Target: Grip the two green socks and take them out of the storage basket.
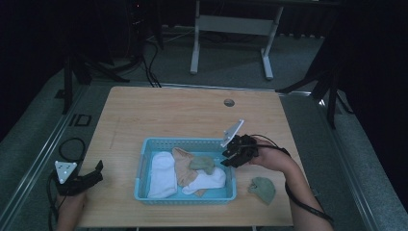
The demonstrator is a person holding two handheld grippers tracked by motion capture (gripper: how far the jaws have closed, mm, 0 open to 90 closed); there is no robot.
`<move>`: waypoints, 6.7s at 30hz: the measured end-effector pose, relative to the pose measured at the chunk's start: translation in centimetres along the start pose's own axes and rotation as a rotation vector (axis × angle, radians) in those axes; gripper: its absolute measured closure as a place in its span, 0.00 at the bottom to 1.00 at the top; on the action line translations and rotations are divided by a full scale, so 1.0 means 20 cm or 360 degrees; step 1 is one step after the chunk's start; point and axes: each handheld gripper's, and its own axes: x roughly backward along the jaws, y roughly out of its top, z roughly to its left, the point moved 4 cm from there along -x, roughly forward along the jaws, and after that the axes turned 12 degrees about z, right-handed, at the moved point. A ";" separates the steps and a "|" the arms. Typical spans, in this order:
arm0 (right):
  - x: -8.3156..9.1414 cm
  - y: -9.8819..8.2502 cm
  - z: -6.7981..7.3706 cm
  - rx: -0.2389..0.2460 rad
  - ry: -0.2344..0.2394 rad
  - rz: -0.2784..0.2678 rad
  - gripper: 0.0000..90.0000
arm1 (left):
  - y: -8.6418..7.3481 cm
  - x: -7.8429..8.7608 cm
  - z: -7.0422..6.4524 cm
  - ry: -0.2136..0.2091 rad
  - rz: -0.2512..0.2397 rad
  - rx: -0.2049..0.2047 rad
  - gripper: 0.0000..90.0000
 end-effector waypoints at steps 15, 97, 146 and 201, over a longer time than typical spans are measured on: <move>-0.19 0.16 0.03 0.0060 0.0073 0.0071 0.69 | 0.00 0.00 0.00 -0.0004 0.0002 -0.0002 0.00; 0.30 0.13 -0.02 0.0050 -0.0146 -0.0090 0.93 | 0.00 0.00 0.00 0.0007 0.0001 -0.0001 0.00; -0.03 -0.66 -0.26 -0.0554 -0.0134 0.0012 0.93 | 0.00 0.00 0.00 0.0012 0.0009 -0.0001 0.00; -0.13 -1.17 -0.24 -0.1260 -0.0312 -0.0370 0.14 | 0.00 -0.01 0.00 0.0017 0.0012 0.0000 0.00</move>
